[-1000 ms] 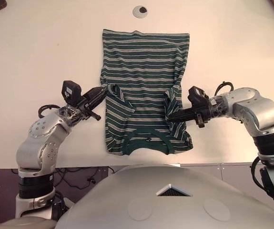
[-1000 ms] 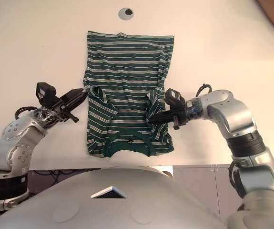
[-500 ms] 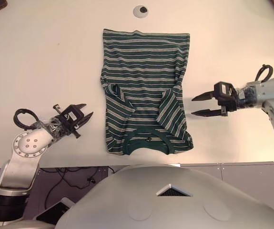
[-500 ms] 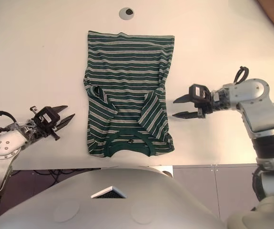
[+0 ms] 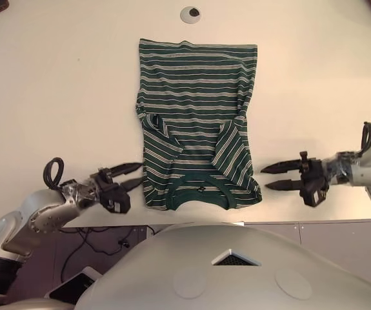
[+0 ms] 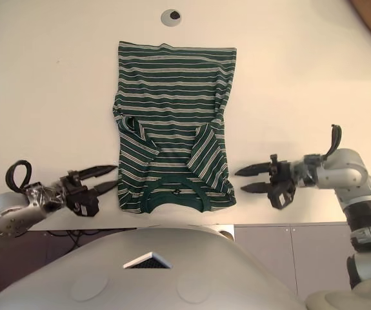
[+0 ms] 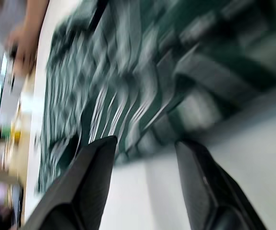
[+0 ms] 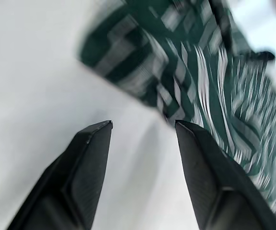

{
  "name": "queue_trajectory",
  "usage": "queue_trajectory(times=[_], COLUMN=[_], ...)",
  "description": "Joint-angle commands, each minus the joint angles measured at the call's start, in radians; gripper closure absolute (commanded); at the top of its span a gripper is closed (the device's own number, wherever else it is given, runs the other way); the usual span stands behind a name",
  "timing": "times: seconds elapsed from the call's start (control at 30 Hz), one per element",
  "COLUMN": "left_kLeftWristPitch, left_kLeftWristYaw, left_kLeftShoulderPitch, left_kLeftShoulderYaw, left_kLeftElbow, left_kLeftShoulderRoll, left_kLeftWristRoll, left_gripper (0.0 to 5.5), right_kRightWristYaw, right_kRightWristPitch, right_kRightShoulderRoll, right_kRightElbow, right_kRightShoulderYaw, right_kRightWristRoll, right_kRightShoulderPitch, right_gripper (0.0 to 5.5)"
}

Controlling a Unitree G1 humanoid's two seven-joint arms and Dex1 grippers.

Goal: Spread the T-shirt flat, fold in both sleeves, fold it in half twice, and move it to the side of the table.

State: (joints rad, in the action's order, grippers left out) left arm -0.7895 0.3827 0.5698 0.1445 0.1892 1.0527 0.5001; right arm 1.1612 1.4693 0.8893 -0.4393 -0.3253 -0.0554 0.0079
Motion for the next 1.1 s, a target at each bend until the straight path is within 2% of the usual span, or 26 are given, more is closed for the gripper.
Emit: queue_trajectory(times=[0.03, 0.1, 0.17, 0.2, 0.33, 0.4, 0.47, 0.53, 0.67, 0.77, 0.87, 0.97, 1.1], left_kLeftWristPitch=[-0.025, -0.028, -0.021, -0.016, 0.009, 0.025, 0.130, 0.204, 0.245, 0.259, 0.258, 0.260, 0.263], left_kLeftWristYaw=[0.058, 0.071, 0.081, 0.085, 0.104, 0.127, 0.206, 0.271, 0.311, 0.312, 0.310, 0.311, 0.308], left_kLeftShoulderPitch=[0.003, -0.028, -0.052, -0.062, -0.092, -0.100, -0.079, -0.082, -0.103, -0.102, -0.105, -0.108, -0.115], left_kLeftShoulderYaw=[0.078, 0.098, 0.115, 0.125, 0.160, 0.175, 0.186, 0.196, 0.206, 0.208, 0.215, 0.217, 0.218], left_kLeftElbow=[-0.065, -0.070, -0.075, -0.078, -0.087, -0.096, -0.091, -0.072, -0.057, -0.060, -0.071, -0.074, -0.075], left_kLeftShoulderRoll=[0.016, 0.001, -0.010, -0.015, -0.023, -0.016, -0.013, -0.010, -0.010, -0.020, -0.026, -0.030, -0.033], left_kLeftWristRoll=[0.142, 0.160, 0.165, 0.166, 0.164, 0.149, 0.008, -0.063, -0.097, -0.095, -0.084, -0.085, -0.090], left_gripper=[3.32, 3.32, 3.28, 3.28, 3.86, 4.20, 4.51, 4.78, 5.41, 5.47, 5.50, 5.50, 5.50], right_kRightWristYaw=[-0.060, -0.104, -0.140, -0.158, -0.217, -0.249, -0.276, -0.293, -0.320, -0.341, -0.347, -0.302, -0.195], right_kRightWristPitch=[0.032, -0.008, -0.038, -0.053, -0.113, -0.093, -0.046, 0.000, -0.017, -0.123, -0.253, -0.503, -0.686], right_kRightShoulderRoll=[-0.099, -0.126, -0.103, -0.077, 0.081, 0.171, 0.249, 0.281, 0.326, 0.332, 0.323, 0.279, 0.238], right_kRightElbow=[-0.019, 0.054, 0.133, 0.174, 0.334, 0.303, 0.174, 0.054, 0.080, 0.211, 0.391, 0.627, 0.708], right_kRightShoulderYaw=[-0.058, -0.055, -0.048, -0.047, -0.043, -0.056, -0.093, -0.130, -0.186, -0.183, -0.175, -0.197, -0.212], right_kRightWristRoll=[-0.152, -0.206, -0.234, -0.236, -0.177, -0.136, -0.085, -0.063, 0.006, 0.050, 0.035, 0.043, 0.090], right_kRightShoulderPitch=[-0.051, -0.042, -0.007, 0.014, 0.087, 0.082, 0.045, -0.001, -0.035, -0.018, 0.020, -0.015, -0.099], right_gripper=[3.12, 3.12, 3.25, 3.39, 3.95, 4.29, 4.59, 4.86, 5.48, 5.50, 5.05, 4.56, 3.94])
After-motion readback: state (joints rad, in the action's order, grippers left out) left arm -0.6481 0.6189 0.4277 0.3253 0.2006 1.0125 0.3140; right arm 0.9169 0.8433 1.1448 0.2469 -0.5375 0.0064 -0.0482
